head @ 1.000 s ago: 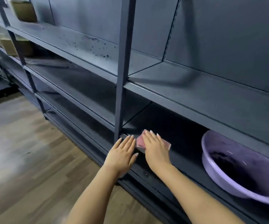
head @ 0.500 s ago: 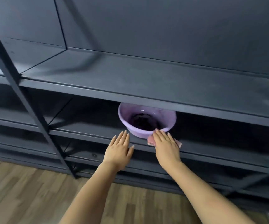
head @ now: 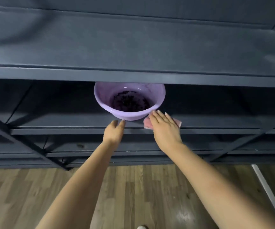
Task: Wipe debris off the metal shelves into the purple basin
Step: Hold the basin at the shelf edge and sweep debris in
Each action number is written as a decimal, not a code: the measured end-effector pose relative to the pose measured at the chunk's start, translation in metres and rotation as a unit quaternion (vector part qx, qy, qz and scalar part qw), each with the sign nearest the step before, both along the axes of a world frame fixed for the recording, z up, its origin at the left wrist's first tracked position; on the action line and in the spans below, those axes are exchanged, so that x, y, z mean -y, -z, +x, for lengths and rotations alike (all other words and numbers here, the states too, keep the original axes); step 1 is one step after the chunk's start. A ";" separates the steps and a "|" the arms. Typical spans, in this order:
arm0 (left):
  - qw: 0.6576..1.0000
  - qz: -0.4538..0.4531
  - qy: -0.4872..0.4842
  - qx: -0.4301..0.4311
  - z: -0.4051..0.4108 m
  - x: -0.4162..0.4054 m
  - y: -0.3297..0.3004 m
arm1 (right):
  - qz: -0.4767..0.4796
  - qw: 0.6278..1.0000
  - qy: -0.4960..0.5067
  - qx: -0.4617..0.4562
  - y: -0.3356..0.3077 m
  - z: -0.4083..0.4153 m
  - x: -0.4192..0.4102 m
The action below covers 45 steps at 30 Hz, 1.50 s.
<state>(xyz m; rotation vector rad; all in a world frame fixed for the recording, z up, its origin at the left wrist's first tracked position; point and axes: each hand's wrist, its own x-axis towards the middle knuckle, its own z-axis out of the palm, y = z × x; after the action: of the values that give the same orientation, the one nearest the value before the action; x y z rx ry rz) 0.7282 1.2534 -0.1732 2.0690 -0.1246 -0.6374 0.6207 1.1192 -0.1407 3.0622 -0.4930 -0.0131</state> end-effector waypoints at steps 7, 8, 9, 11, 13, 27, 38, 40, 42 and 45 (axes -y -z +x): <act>0.950 -0.157 -0.207 -0.175 0.041 0.038 0.013 | -0.011 0.999 -0.014 0.029 -0.004 0.038 0.026; 0.939 -0.171 -0.227 -0.192 0.045 0.040 0.014 | -0.006 0.999 -0.012 0.029 -0.003 0.042 0.029; 0.931 -0.179 -0.247 -0.201 0.049 0.043 0.015 | -0.003 0.999 -0.010 0.032 -0.002 0.046 0.033; 0.920 -0.176 -0.281 -0.209 0.054 0.046 0.017 | 0.009 0.999 -0.004 0.043 0.001 0.051 0.039; 0.907 -0.186 -0.300 -0.229 0.057 0.049 0.021 | 0.019 0.999 0.002 0.045 0.005 0.053 0.042; 0.871 -0.251 -0.376 -0.192 0.041 0.042 0.022 | 0.049 0.996 -0.018 0.074 0.007 0.038 0.047; 0.851 -0.225 -0.459 -0.121 -0.009 -0.086 0.009 | 0.067 0.986 -0.124 0.089 -0.017 0.037 -0.036; 0.846 -0.214 -0.476 -0.113 -0.022 -0.119 0.013 | 0.072 0.982 -0.151 0.085 -0.014 0.039 -0.060; 0.843 -0.198 -0.488 -0.108 -0.035 -0.151 0.019 | 0.082 0.978 -0.175 0.080 -0.008 0.041 -0.084; 0.836 -0.170 -0.512 -0.102 -0.052 -0.195 0.033 | 0.091 0.972 -0.208 0.060 0.003 0.044 -0.120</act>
<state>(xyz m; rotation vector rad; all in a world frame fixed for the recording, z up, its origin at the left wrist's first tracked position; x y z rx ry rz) 0.6761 1.4484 -0.2060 1.4072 0.8837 -0.1237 0.6648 1.2390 -0.1433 3.2927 0.1668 0.1478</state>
